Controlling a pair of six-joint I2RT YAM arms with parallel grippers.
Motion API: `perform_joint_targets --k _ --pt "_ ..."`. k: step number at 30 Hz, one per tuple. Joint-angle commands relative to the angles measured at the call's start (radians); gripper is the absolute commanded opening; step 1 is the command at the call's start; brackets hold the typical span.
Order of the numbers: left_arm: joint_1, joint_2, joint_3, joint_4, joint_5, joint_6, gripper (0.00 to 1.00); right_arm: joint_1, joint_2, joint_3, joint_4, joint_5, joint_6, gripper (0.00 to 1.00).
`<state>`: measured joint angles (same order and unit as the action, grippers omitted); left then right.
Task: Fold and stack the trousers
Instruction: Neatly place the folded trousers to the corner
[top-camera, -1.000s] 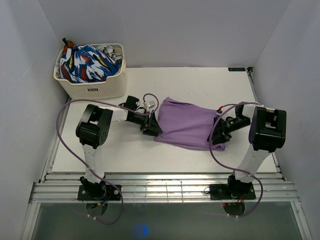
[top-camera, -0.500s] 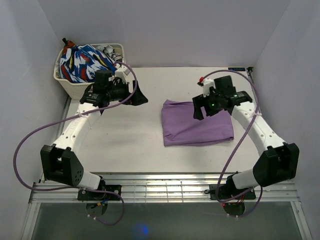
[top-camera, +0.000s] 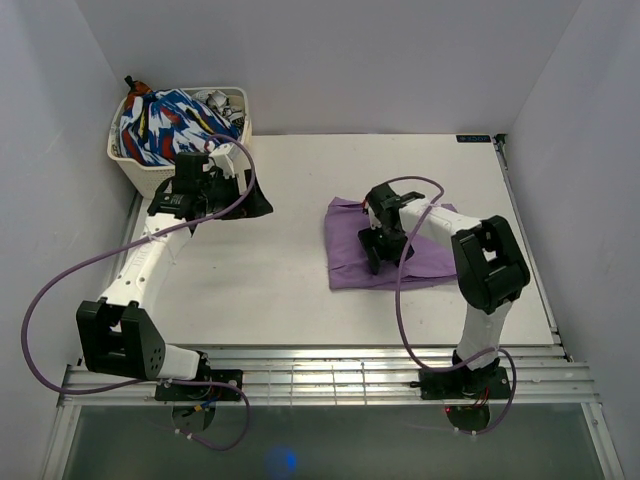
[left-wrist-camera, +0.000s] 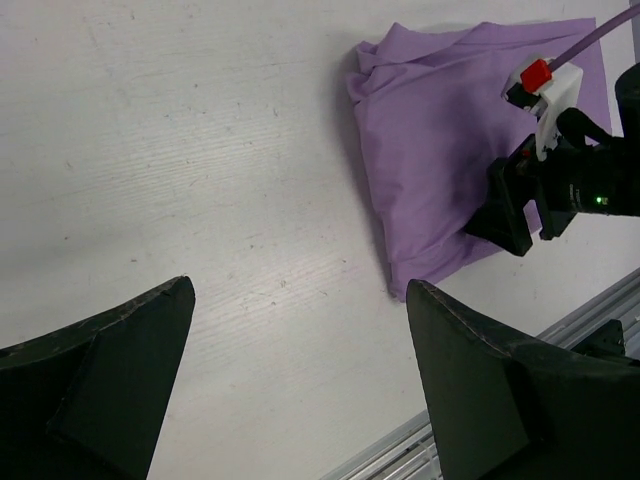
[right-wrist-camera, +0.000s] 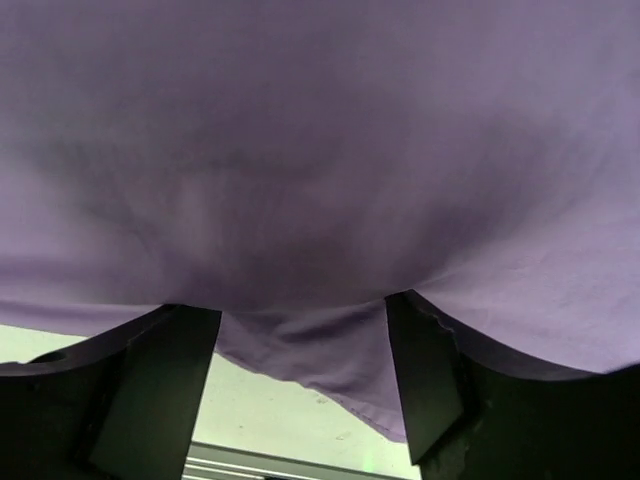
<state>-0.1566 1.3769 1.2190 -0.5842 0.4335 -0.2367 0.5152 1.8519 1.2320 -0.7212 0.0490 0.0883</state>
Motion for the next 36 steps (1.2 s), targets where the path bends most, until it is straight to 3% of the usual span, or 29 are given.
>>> perform_joint_targets --k 1,7,11,16,21,26,36 --pt "0.014 -0.035 0.002 -0.011 -0.015 0.000 0.98 -0.108 0.107 0.049 0.029 0.109 0.028 0.70" --pt "0.045 -0.016 -0.010 -0.013 0.002 0.019 0.98 -0.349 0.236 0.196 0.065 0.052 -0.135 0.65" --pt "0.065 0.008 -0.004 0.001 0.028 0.019 0.98 -0.448 0.331 0.326 0.072 0.005 -0.304 0.65" --pt "0.078 0.037 0.007 0.009 0.040 0.022 0.98 -0.549 0.467 0.558 0.039 -0.007 -0.367 0.65" --pt "0.089 0.044 0.010 -0.003 0.060 0.034 0.98 -0.569 0.601 0.740 0.055 -0.060 -0.516 0.69" --pt "0.100 0.036 0.008 -0.037 0.050 0.053 0.98 -0.567 0.733 0.995 0.017 -0.058 -0.501 0.71" --pt "0.111 0.008 -0.030 -0.048 0.031 0.071 0.98 -0.549 0.718 0.982 0.160 -0.074 -0.553 0.75"
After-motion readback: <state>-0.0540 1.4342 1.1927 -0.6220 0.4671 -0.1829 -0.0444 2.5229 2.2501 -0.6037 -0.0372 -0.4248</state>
